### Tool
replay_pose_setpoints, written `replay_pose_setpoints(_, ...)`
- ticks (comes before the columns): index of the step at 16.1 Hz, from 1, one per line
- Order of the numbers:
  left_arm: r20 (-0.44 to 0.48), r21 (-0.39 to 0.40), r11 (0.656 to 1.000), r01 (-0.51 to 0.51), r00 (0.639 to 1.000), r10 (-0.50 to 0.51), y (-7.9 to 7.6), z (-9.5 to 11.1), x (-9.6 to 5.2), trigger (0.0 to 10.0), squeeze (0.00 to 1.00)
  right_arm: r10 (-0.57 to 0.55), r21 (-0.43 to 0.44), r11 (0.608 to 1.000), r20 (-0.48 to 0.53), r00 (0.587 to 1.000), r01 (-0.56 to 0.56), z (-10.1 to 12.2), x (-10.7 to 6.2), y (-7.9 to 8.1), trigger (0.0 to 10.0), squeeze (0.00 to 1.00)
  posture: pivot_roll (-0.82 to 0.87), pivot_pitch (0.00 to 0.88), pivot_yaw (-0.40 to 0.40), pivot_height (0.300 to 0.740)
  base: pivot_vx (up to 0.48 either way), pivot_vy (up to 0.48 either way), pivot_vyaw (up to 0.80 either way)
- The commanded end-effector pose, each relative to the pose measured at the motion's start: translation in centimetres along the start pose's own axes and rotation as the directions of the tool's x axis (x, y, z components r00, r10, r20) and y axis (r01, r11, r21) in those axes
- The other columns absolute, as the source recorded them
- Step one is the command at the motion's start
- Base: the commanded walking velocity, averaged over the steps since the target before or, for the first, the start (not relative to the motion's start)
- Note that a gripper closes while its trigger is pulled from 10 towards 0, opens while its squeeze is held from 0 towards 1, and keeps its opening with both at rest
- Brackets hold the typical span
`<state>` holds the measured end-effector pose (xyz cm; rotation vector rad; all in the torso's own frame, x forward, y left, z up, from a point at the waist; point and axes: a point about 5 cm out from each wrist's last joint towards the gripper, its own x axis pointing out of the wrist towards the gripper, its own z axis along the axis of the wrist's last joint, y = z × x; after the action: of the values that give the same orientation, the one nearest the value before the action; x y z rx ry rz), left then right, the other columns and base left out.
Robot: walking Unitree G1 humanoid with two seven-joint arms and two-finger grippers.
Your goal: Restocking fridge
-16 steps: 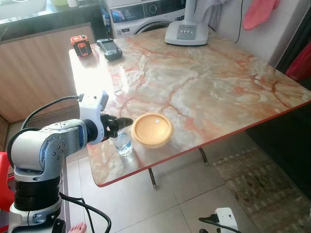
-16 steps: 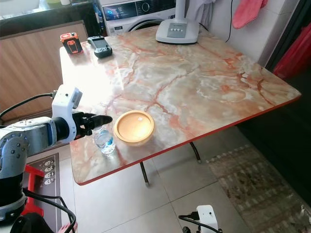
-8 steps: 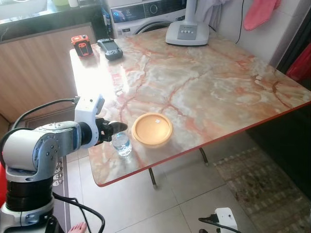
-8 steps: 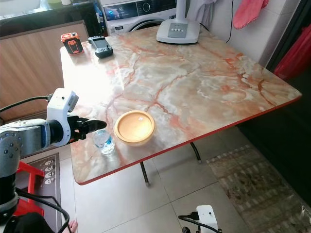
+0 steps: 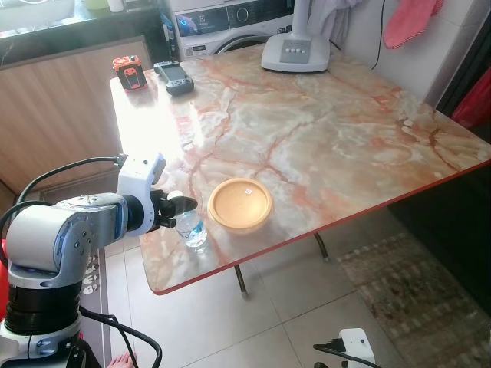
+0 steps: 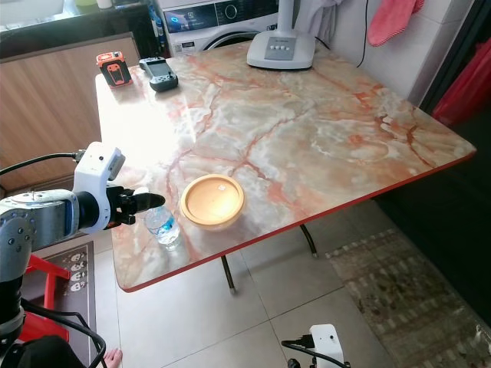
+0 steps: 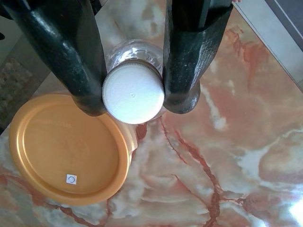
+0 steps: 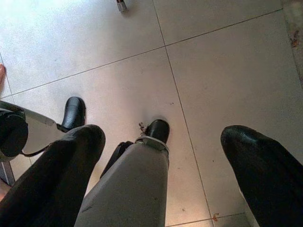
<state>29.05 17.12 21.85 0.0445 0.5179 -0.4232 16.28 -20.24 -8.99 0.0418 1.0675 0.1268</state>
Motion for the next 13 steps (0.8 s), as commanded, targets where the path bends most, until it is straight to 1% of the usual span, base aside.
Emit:
replay_pose_setpoints(1,-0.012,0.013,0.999,-0.032,0.999,0.032,0.3,-0.3,-0.2,0.0,0.0,0.007,0.007,1.0,-0.02,1.0,-0.007,-0.5,0.0,0.1,10.0,0.0,0.21,0.06,0.033,0.74,0.0,0.0,0.0)
replay_pose_setpoints(4,-0.009,0.014,0.999,-0.039,0.999,0.039,0.4,-0.3,-0.2,0.0,0.0,0.007,0.005,1.0,-0.02,1.0,-0.007,-0.4,0.0,0.1,10.0,0.0,0.21,0.059,0.032,0.74,0.0,0.0,0.0)
replay_pose_setpoints(6,0.001,0.017,0.998,-0.059,0.998,0.059,0.7,-0.2,-0.3,0.0,0.0,0.009,0.004,1.0,-0.019,1.0,-0.009,-0.4,0.0,0.1,10.0,0.0,0.21,0.06,0.032,0.74,0.0,0.0,0.0)
replay_pose_setpoints(8,0.027,0.025,0.995,-0.097,0.995,0.096,1.1,0.3,-0.6,0.0,0.0,0.011,0.004,1.0,-0.019,1.0,-0.011,-0.3,0.0,0.2,10.0,0.0,0.21,0.06,0.032,0.74,0.0,0.0,0.0)
replay_pose_setpoints(10,0.063,0.042,0.985,-0.165,0.985,0.163,2.0,1.1,-1.5,0.0,0.0,0.012,0.005,1.0,-0.019,1.0,-0.012,-0.3,0.0,0.2,10.0,0.0,0.22,0.063,0.03,0.74,0.0,0.0,0.0)
replay_pose_setpoints(12,0.097,0.033,0.969,-0.245,0.966,0.241,3.6,1.8,-2.8,0.0,0.0,0.015,0.006,1.0,-0.019,1.0,-0.014,-0.2,0.1,0.3,10.0,0.0,0.22,0.069,0.028,0.74,0.0,0.0,0.0)
replay_pose_setpoints(13,0.109,0.01,0.946,-0.325,0.94,0.322,5.4,1.8,-3.9,0.0,0.0,0.016,0.006,1.0,-0.019,1.0,-0.016,-0.2,0.1,0.3,10.0,0.0,0.23,0.068,0.028,0.74,0.0,0.0,0.0)
